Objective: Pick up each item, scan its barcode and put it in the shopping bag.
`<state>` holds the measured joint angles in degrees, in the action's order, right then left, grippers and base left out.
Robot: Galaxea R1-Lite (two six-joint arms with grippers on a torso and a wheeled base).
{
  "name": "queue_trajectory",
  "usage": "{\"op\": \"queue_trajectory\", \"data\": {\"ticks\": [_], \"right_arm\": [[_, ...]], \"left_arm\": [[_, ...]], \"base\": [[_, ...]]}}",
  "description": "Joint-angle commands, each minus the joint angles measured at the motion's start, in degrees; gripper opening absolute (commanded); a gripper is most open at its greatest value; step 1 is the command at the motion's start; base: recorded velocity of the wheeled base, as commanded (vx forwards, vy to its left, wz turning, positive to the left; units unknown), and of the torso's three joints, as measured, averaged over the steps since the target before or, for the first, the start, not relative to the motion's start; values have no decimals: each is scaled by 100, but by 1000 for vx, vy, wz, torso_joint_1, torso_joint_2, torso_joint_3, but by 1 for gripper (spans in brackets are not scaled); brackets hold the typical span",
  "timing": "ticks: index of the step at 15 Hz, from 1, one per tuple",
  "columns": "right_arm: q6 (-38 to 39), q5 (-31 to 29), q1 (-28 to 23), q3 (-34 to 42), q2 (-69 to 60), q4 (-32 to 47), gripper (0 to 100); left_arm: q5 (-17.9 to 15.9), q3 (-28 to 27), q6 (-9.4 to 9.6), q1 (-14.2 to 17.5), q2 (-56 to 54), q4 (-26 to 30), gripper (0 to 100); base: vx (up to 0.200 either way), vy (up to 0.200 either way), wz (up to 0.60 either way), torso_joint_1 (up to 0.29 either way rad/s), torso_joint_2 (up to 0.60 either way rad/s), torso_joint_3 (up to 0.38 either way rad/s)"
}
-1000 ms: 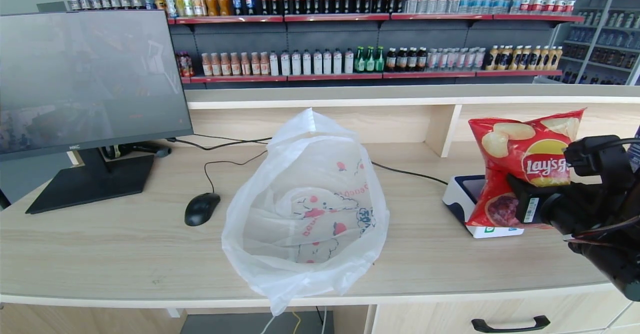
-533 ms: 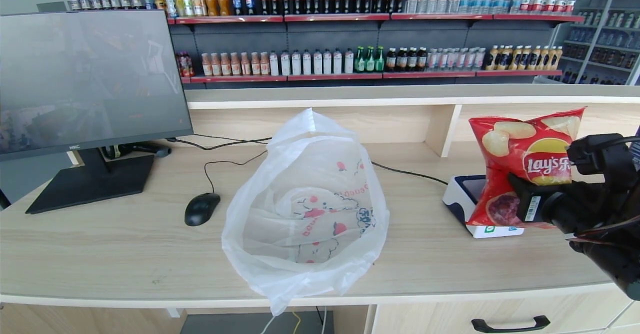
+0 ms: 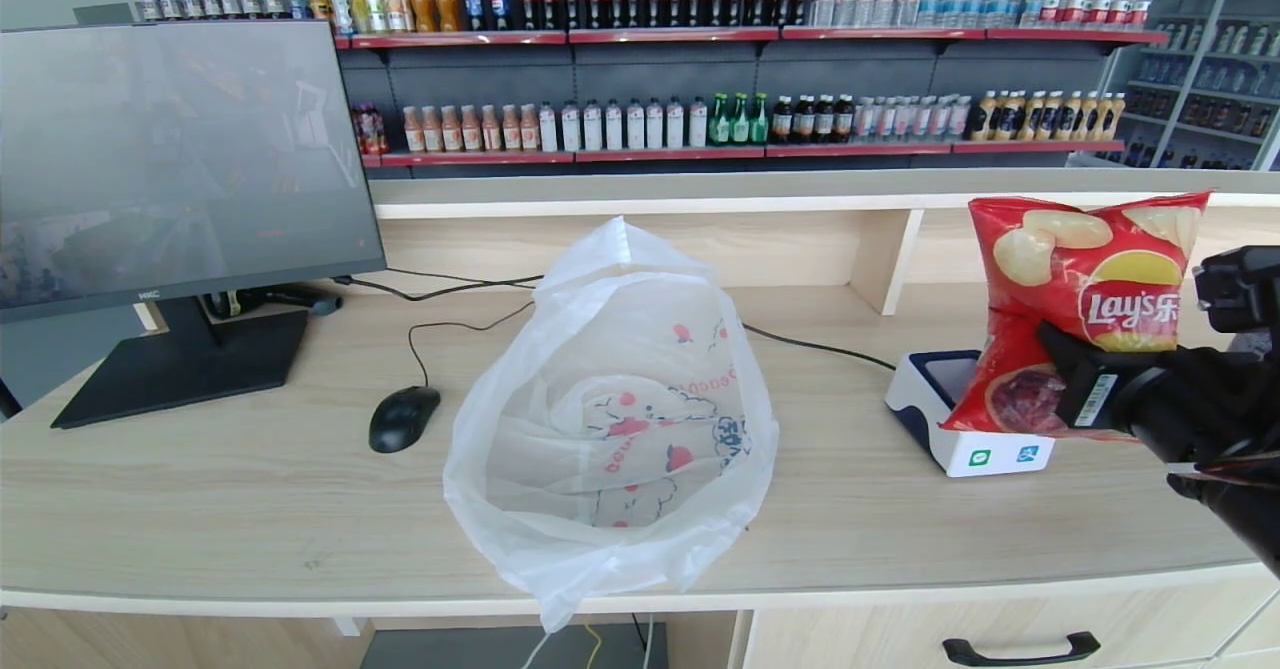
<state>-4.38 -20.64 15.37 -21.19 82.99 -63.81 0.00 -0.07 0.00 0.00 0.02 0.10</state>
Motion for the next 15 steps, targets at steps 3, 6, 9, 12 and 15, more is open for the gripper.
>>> {"op": "queue_trajectory", "data": {"ticks": [3, 6, 9, 12, 15], "right_arm": [[95, 7, 177, 62, -117, -616, 0], [402, 499, 458, 80, -143, -879, 0], [833, 842, 651, 159, -222, -985, 0], [719, 895, 853, 1, -293, -1231, 0], [279, 895, 932, 159, -310, -1556, 0]], "left_arm": [[0, -1, 0, 0, -2, -1, 100], [0, -1, 9, 0, -2, -1, 100], [0, -1, 9, 0, -2, -1, 100], [0, -1, 9, 0, -2, -1, 100], [0, -1, 0, 0, -2, -1, 100]], "base": [[0, 0, 0, 0, 0, 0], [0, 0, 0, 0, 0, 0], [0, 0, 0, 0, 0, 0], [0, 0, 0, 0, 0, 0], [0, 0, 0, 0, 0, 0]]}}
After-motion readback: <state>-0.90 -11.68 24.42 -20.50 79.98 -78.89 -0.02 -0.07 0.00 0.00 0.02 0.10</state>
